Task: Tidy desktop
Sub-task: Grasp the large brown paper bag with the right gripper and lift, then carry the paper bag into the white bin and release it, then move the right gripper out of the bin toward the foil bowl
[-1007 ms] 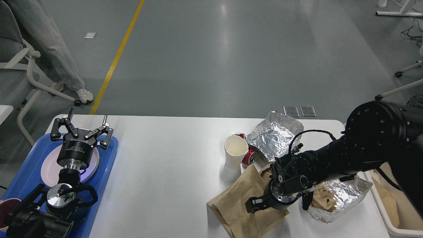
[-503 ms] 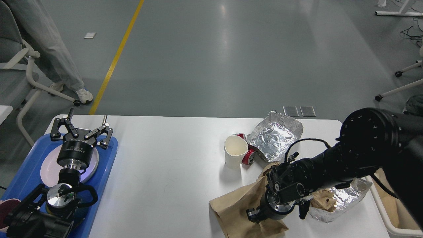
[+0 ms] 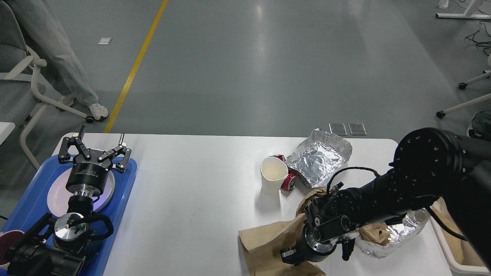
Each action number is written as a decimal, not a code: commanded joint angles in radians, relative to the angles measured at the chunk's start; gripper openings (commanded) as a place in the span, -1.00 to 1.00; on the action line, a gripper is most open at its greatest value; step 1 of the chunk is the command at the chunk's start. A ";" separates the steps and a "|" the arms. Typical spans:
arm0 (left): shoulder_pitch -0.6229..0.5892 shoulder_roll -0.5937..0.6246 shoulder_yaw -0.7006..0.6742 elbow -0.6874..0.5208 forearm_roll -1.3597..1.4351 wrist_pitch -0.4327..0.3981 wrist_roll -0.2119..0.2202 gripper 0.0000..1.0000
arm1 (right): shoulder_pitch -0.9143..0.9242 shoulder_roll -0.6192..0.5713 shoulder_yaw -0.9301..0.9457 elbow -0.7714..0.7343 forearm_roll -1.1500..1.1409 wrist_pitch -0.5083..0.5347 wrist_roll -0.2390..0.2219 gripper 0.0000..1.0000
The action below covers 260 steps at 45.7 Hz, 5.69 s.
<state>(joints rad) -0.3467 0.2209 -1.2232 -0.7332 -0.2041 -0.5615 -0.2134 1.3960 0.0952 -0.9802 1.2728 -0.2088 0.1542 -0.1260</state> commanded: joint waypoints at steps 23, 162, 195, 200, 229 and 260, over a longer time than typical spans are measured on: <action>0.000 0.000 -0.001 0.000 0.000 0.000 0.000 0.92 | 0.616 -0.336 -0.023 0.424 0.124 0.217 -0.001 -1.00; 0.000 0.000 0.001 0.000 0.000 0.000 0.000 0.92 | -0.781 -0.515 0.114 -1.136 0.083 -0.160 -0.001 1.00; 0.000 0.000 0.001 0.000 0.000 0.000 0.000 0.92 | 0.526 -0.618 -0.190 -0.084 -0.095 0.574 -0.382 1.00; 0.000 0.000 0.001 0.000 0.000 0.000 0.000 0.92 | 0.748 -0.531 -0.225 0.118 -0.054 0.588 -0.379 1.00; 0.000 0.000 0.001 0.000 0.000 0.000 0.000 0.92 | 1.080 -0.351 -0.407 0.398 0.049 0.582 0.000 1.00; 0.000 0.000 0.001 0.000 0.000 -0.001 0.000 0.92 | 0.664 -0.543 -0.413 0.375 0.285 0.234 -0.001 0.11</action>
<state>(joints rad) -0.3467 0.2208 -1.2222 -0.7333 -0.2041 -0.5629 -0.2132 2.1628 -0.4720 -1.3954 1.6607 -0.0388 0.4750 -0.1271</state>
